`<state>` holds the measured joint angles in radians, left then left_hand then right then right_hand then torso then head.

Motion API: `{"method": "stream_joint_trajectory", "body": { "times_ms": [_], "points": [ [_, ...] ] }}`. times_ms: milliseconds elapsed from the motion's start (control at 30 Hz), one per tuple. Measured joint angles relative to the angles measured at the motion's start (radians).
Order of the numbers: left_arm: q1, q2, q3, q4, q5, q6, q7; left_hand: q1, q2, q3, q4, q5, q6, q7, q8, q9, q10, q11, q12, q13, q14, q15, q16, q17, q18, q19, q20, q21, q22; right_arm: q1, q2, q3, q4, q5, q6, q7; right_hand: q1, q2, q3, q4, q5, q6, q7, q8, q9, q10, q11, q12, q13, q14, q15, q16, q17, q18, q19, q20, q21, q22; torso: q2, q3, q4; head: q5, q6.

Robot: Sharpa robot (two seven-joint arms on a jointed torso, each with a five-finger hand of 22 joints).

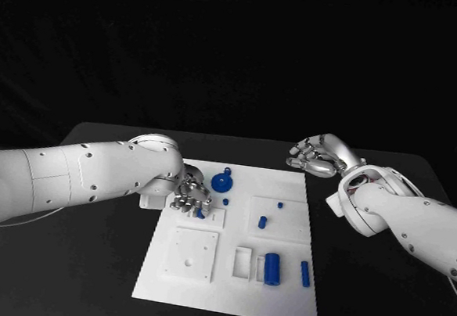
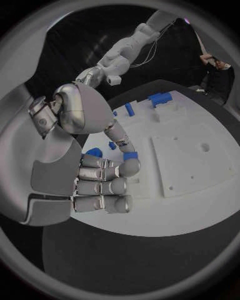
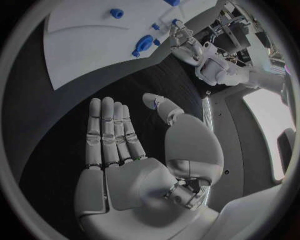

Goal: Assemble the parts on the task board

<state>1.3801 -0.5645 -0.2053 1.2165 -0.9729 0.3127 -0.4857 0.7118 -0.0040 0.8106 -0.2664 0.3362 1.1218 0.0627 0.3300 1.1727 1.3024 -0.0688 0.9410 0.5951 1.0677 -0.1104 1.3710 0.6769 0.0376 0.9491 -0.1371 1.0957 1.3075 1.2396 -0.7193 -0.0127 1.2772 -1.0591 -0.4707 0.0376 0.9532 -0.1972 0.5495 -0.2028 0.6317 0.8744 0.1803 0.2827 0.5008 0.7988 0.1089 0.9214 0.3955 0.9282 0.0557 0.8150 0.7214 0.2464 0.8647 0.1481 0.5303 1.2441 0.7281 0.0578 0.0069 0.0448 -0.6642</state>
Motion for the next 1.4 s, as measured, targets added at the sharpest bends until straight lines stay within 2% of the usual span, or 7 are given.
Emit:
{"method": "stream_joint_trajectory", "body": {
  "times_ms": [300,433,933,1100,1167,1233,1400],
  "points": [
    [0.000,0.002,-0.001,-0.003,0.002,-0.001,0.000,0.000,0.000,-0.001,0.001,0.000,0.000,0.000,-0.001,0.002,0.000,0.000,0.004,0.000,0.001,-0.001,0.000,0.000,0.000,0.000,0.000,0.000,0.000,0.000,0.000,0.000,0.000,0.000,0.000,0.000,0.000,0.000,0.000,0.000,0.004,0.000,0.000,0.000,0.000,0.000,0.000,0.000,-0.001,0.000,0.000,0.000,0.000,0.000,0.000,0.000,0.000,0.000,0.000,-0.0001,0.0001,0.000,0.000],
    [0.003,0.006,-0.007,-0.006,0.004,-0.002,-0.002,0.000,0.000,-0.005,0.005,-0.046,0.006,-0.002,-0.002,0.002,0.005,-0.005,0.009,0.000,0.004,-0.004,0.005,0.000,0.009,0.000,0.000,0.004,0.000,0.000,-0.001,0.000,0.001,0.000,0.000,0.000,0.000,0.000,0.000,0.000,0.004,0.000,0.000,0.000,0.000,0.000,0.000,0.000,-0.001,0.000,0.000,0.000,0.000,0.000,0.000,0.000,0.000,0.000,0.000,0.0000,0.0001,0.000,0.000],
    [0.005,0.018,-0.021,-0.016,0.000,-0.016,-0.006,-0.004,0.004,-0.014,0.014,-0.063,0.061,-0.021,-0.009,0.017,0.048,-0.030,0.014,-0.001,0.017,-0.017,0.011,0.000,0.017,0.000,0.000,0.008,0.000,0.000,-0.002,0.000,0.002,0.000,0.000,0.000,0.000,0.000,0.000,0.000,0.007,0.000,0.000,0.000,0.000,0.000,0.000,0.004,-0.002,0.000,0.000,0.000,0.000,0.000,0.000,0.000,0.000,0.001,0.000,0.0007,-0.0004,-0.002,-0.002],
    [0.003,0.018,-0.021,-0.017,-0.001,-0.021,-0.007,-0.004,0.004,-0.026,0.028,-0.122,0.086,-0.036,-0.025,0.016,0.061,-0.042,0.014,-0.007,0.026,-0.029,0.011,-0.003,0.025,0.000,0.000,0.008,0.000,0.000,-0.003,0.000,0.003,0.000,0.000,0.000,0.000,0.000,0.000,0.000,0.007,0.000,0.000,0.000,0.000,0.000,0.000,0.004,-0.002,0.000,0.000,0.000,-0.001,0.000,0.000,0.000,0.000,0.001,0.000,0.0006,-0.0004,-0.003,-0.002],
    [0.003,0.018,-0.022,-0.017,-0.001,-0.022,-0.007,-0.004,0.004,-0.016,0.084,-0.163,0.094,-0.041,-0.040,0.017,0.062,-0.041,0.014,-0.010,0.029,-0.033,0.011,-0.005,0.025,0.000,0.000,0.008,0.000,0.000,-0.003,0.000,0.003,0.000,0.000,0.000,0.000,0.000,0.000,0.000,0.007,0.000,0.000,0.000,0.000,0.000,0.000,0.004,-0.003,0.000,0.000,0.000,-0.001,0.000,0.000,0.000,0.000,0.001,0.000,0.0006,-0.0004,-0.003,-0.002],
    [0.002,0.017,-0.022,-0.017,0.000,-0.022,-0.007,-0.016,0.015,-0.087,0.076,-0.121,0.128,-0.068,-0.047,0.021,0.067,-0.046,0.015,-0.010,0.049,-0.056,0.011,-0.005,0.025,-0.004,0.003,0.015,0.001,0.000,-0.004,0.000,0.003,0.000,0.000,0.000,0.000,0.000,0.000,0.000,0.007,0.000,0.000,0.000,0.000,0.000,0.000,0.004,-0.003,0.000,0.000,0.000,-0.001,0.000,0.000,0.000,0.000,0.001,0.000,0.0005,-0.0004,-0.004,-0.002],
    [0.000,0.013,-0.023,-0.016,0.000,-0.024,-0.007,-0.038,-0.010,-0.140,0.092,-0.209,0.146,-0.079,-0.059,0.024,0.060,-0.046,0.015,-0.013,0.067,-0.074,0.011,-0.009,0.025,-0.009,0.001,0.015,0.000,0.000,-0.004,0.000,0.003,0.000,0.000,0.000,0.000,0.000,0.000,0.000,0.007,0.000,0.000,0.000,0.000,0.000,0.000,0.004,-0.003,0.000,0.000,0.000,-0.001,0.000,0.000,0.000,0.000,0.002,0.000,-0.0001,-0.0001,-0.005,-0.002]
  ]
}}
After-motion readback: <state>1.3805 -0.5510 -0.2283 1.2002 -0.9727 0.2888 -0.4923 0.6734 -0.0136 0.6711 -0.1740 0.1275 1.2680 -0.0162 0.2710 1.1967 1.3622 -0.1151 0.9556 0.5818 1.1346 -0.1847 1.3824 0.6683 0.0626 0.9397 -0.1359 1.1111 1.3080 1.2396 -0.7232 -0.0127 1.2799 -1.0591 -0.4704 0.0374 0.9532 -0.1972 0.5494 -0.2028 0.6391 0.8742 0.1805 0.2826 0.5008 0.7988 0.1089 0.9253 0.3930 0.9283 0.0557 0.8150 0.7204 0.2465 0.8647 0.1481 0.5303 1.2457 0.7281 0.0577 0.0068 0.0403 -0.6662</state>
